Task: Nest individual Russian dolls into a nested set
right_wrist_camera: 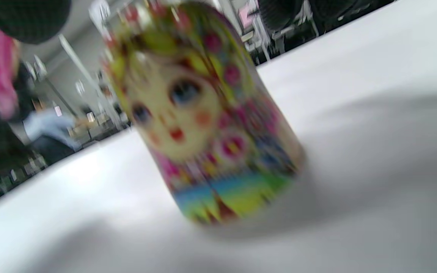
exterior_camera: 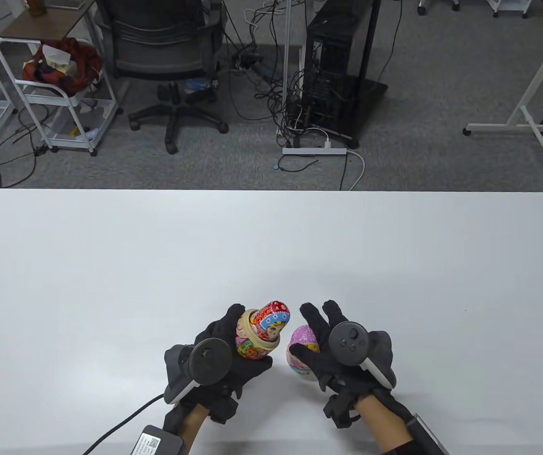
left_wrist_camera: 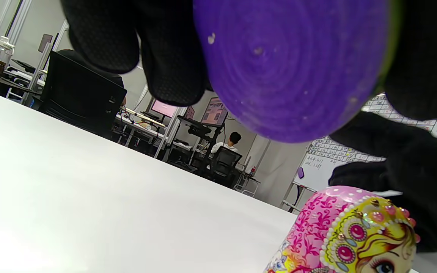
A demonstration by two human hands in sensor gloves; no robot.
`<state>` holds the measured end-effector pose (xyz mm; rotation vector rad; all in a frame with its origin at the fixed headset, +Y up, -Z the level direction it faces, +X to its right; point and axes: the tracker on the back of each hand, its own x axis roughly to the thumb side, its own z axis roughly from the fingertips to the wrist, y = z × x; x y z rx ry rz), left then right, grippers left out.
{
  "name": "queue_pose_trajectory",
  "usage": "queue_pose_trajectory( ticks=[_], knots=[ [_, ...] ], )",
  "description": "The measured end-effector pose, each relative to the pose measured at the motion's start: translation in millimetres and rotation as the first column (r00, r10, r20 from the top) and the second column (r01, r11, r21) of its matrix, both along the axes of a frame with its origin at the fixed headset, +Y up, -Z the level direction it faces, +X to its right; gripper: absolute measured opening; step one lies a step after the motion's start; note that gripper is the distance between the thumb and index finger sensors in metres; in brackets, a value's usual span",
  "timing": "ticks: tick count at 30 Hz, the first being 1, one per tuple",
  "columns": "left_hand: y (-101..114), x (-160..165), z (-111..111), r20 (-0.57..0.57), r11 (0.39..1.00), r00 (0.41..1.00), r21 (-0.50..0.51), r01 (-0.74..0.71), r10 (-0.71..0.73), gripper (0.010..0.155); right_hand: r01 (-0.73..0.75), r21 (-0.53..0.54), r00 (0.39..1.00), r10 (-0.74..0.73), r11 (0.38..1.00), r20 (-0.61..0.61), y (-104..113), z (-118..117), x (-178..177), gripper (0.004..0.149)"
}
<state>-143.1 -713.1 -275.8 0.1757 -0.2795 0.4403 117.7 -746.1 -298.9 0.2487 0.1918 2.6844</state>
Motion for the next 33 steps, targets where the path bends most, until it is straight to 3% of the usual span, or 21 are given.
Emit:
queue_pose_trajectory(
  ticks=[4,16,25,33],
  knots=[
    [1,0,1,-0.005,1.000,1.000,0.000,0.003,-0.003,0.115,-0.143,-0.011,0.989,0.143,0.990,-0.029,-11,0,-6,0.082],
    [-1,-2,-2,-0.008,1.000,1.000,-0.002,0.025,-0.025,0.115,-0.041,0.055,0.999,0.041,0.998,0.007,-10,0,-7,0.076],
    [-2,-2,-2,-0.007,0.999,0.999,-0.016,0.033,-0.033,0.114,0.285,0.131,0.952,-0.296,0.949,0.075,17,-3,26,0.076],
    [-3,-2,-2,0.001,0.998,0.998,-0.015,0.062,-0.062,0.114,0.535,0.266,0.833,-0.553,0.802,-0.008,48,3,51,0.076]
  ],
)
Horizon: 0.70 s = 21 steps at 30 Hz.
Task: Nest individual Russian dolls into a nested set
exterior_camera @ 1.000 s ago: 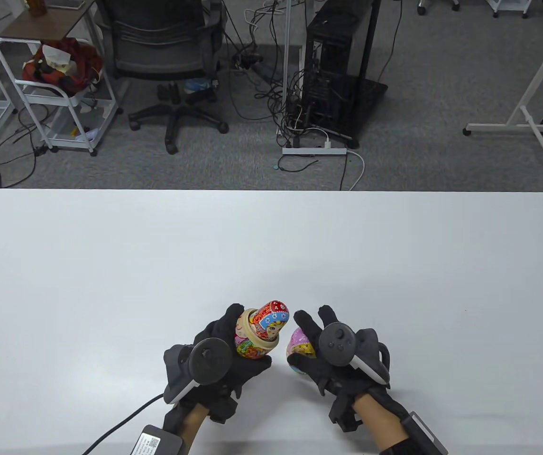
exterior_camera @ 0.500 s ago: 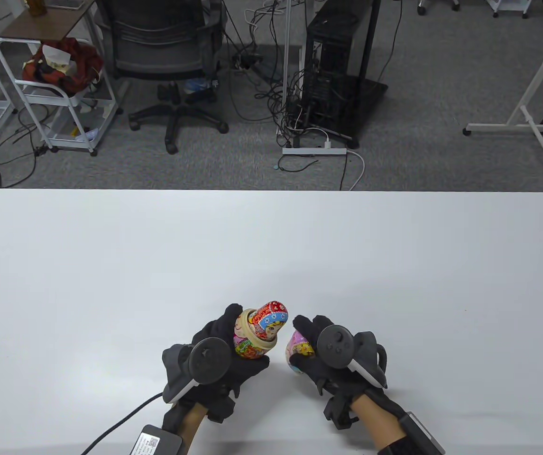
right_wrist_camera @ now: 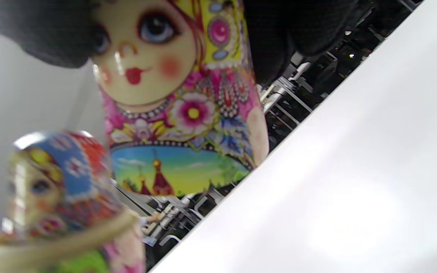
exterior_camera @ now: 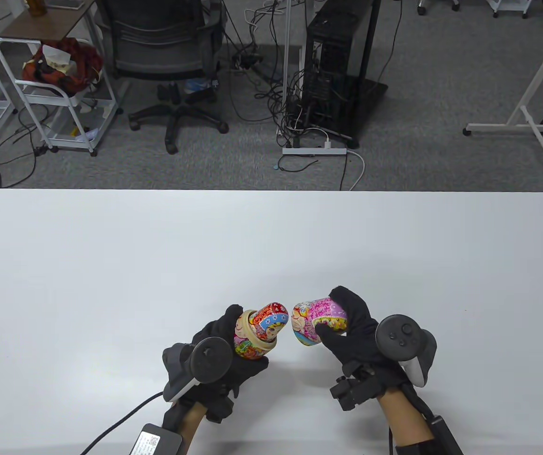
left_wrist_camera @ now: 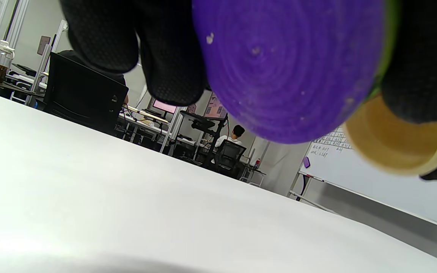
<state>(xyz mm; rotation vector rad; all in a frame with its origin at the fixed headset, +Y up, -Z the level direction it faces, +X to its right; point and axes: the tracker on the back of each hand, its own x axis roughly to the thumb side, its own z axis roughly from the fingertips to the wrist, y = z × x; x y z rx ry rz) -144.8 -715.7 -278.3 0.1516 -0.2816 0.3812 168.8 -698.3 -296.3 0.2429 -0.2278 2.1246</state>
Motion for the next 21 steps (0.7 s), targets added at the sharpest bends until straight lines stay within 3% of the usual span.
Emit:
queue_pose_trajectory(
  ticks=[6,21],
  knots=[
    [-1,1,0,0.012,1.000,1.000,-0.006,0.010,-0.010,0.114,0.121,0.062,0.990,-0.116,0.991,-0.077,7,4,-1,0.077],
    [1,15,5,0.105,0.999,0.994,-0.005,0.040,-0.039,0.114,0.089,0.082,0.974,-0.070,0.993,-0.216,9,10,-22,0.077]
  ],
)
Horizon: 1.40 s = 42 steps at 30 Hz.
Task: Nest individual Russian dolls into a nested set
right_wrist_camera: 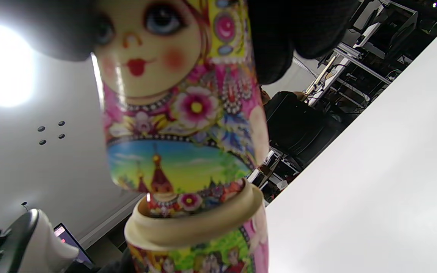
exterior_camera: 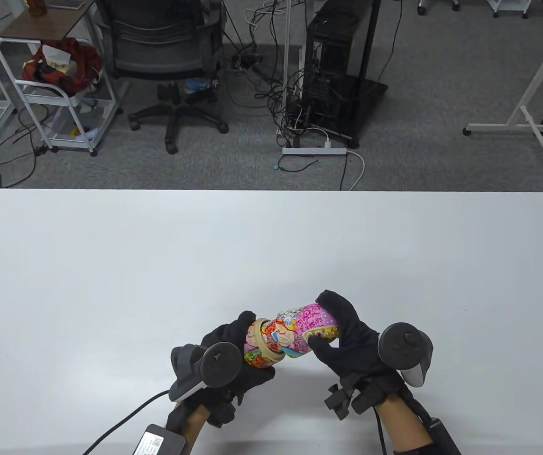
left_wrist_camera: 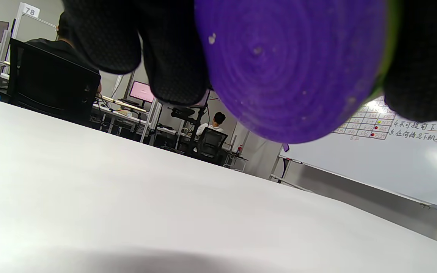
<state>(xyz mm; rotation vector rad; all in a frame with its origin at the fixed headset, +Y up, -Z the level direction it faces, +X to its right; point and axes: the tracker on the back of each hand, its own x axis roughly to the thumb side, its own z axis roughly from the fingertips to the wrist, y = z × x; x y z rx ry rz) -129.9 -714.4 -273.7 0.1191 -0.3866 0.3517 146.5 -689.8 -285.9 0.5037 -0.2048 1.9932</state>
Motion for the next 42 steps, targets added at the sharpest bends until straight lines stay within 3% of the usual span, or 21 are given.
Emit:
queue_pose_trajectory(
  ticks=[13,36,42],
  knots=[
    [2,7,3,0.048,0.999,0.998,0.007,0.037,-0.037,0.114,-0.094,0.003,0.996,0.094,0.996,-0.001,-1,6,-18,0.076],
    [5,11,6,0.039,0.993,0.994,0.057,0.104,-0.106,0.113,-0.080,-0.075,0.996,0.083,0.994,0.043,-3,6,-24,0.077],
    [5,14,6,0.025,0.995,0.994,0.012,0.104,-0.104,0.113,-0.064,-0.114,0.995,0.072,0.991,0.068,-5,5,-26,0.078]
  ],
)
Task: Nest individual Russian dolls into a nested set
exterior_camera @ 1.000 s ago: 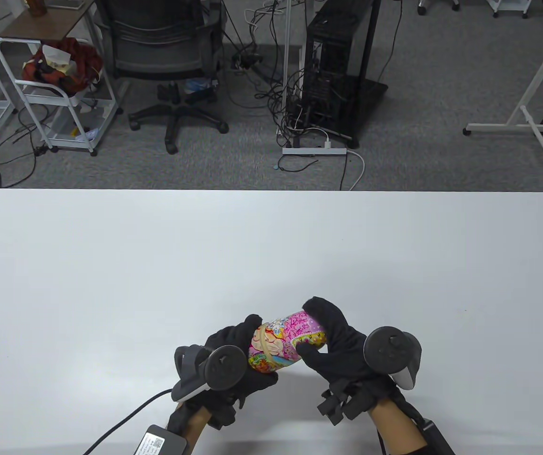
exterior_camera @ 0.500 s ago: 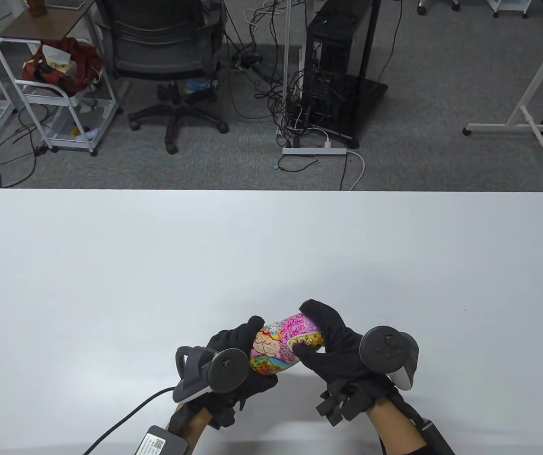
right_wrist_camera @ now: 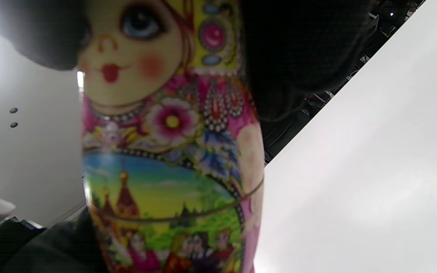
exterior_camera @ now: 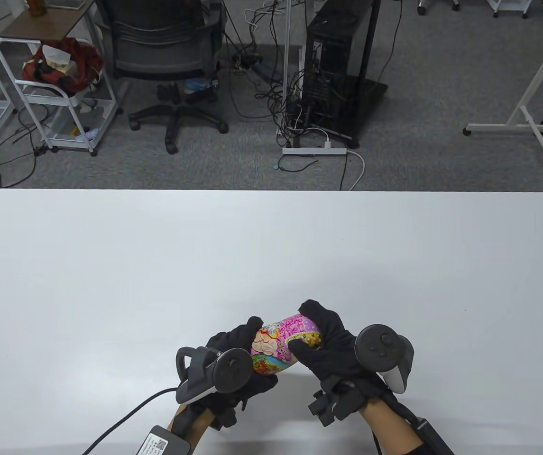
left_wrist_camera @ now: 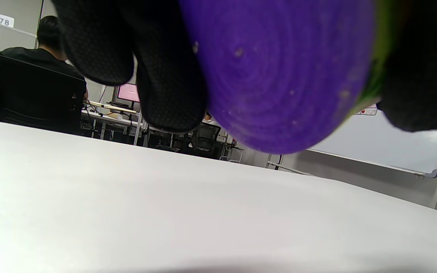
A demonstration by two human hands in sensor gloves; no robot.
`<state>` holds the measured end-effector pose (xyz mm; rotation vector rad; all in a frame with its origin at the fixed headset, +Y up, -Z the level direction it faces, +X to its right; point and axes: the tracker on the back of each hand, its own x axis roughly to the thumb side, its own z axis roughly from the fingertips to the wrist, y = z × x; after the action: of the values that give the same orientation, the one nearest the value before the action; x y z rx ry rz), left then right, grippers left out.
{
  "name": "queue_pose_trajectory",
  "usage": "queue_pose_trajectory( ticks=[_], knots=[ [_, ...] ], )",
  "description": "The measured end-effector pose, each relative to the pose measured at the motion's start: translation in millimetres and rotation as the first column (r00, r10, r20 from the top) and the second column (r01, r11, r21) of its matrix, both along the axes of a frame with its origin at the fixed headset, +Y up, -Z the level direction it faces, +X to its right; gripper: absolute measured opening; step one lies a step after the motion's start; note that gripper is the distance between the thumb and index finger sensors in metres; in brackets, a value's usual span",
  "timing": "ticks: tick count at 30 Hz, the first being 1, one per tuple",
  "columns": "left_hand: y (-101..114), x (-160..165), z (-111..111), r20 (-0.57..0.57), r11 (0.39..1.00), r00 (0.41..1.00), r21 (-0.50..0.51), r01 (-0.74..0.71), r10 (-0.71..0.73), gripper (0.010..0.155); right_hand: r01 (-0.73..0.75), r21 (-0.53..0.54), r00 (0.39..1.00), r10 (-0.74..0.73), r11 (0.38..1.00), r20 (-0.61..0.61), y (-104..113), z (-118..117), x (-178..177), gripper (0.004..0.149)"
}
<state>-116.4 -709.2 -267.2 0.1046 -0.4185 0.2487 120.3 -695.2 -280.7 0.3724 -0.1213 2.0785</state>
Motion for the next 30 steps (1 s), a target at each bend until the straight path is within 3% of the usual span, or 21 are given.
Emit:
queue_pose_trajectory(
  ticks=[7,10,12,15,17,20,24,30],
  knots=[
    [0,4,1,-0.045,1.000,0.999,-0.004,0.027,-0.028,0.114,0.015,-0.067,0.999,-0.013,0.998,0.033,-4,-3,-4,0.079],
    [-3,3,-2,-0.076,0.997,0.997,-0.077,0.014,-0.020,0.114,0.000,-0.102,1.000,0.002,0.995,0.018,-8,-6,-7,0.079],
    [-3,2,-6,-0.098,0.999,0.995,-0.043,0.003,-0.007,0.115,0.001,-0.116,1.000,-0.001,0.993,0.005,-5,-9,-14,0.082],
    [-6,-4,-12,-0.103,0.994,0.994,-0.096,-0.049,0.039,0.115,-0.056,-0.015,0.997,0.057,0.998,0.046,8,-17,-21,0.080],
    [-9,-11,-20,-0.120,0.984,0.991,-0.164,-0.070,0.050,0.114,-0.124,-0.005,0.989,0.124,0.992,0.075,20,-25,-30,0.080],
    [-18,-34,-29,-0.182,0.963,0.982,-0.255,-0.091,0.045,0.115,-0.247,-0.072,0.953,0.255,0.966,0.161,32,-47,-41,0.082],
    [-20,-57,-35,-0.250,0.978,0.968,-0.194,-0.076,0.026,0.112,-0.279,-0.205,0.921,0.322,0.938,0.221,28,-81,-50,0.082],
    [-18,-51,-41,-0.234,0.987,0.968,-0.149,0.055,-0.089,0.109,-0.435,-0.309,0.810,0.517,0.846,0.276,20,-124,-71,0.083]
  ],
)
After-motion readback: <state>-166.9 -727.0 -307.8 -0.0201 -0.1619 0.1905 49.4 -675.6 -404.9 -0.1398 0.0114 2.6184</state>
